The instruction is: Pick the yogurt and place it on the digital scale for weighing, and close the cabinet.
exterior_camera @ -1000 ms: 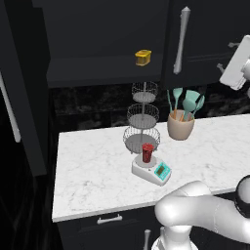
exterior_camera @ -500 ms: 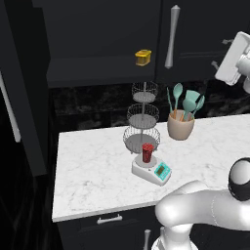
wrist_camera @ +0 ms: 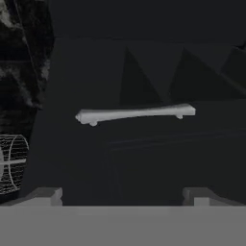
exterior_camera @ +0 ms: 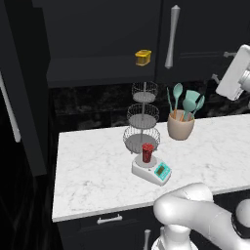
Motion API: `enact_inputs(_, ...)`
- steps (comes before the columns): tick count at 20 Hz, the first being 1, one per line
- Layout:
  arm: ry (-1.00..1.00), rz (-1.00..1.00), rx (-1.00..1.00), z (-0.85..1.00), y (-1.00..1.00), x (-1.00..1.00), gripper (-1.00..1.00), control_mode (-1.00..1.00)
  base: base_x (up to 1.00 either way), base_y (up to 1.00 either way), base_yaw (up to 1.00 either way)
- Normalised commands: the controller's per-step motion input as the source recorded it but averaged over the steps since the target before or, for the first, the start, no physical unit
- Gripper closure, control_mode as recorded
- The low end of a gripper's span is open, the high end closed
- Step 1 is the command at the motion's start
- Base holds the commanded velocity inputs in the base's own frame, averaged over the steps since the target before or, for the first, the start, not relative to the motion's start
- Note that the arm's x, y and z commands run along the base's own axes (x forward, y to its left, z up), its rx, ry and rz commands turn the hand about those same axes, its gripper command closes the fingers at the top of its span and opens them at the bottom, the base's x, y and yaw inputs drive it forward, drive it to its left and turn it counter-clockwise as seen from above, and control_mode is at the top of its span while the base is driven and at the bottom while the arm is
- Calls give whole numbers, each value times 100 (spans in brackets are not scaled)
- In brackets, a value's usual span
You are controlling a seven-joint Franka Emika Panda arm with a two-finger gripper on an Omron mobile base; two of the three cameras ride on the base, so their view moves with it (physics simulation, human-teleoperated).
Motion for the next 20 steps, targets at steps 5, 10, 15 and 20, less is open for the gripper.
enact_inputs(5, -4, -12, -2, 16, 49, -100, -100, -100, 0, 0, 0)
enact_inputs(10, 0, -4, 17, 23, 23, -92, -100, -100, 0, 0, 0)
enact_inputs(15, 0, 6, 2, 14, 21, -24, -100, -100, 0, 0, 0)
enact_inputs(20, 3, 5, 4, 0, 20, -2, -100, -100, 0, 0, 0)
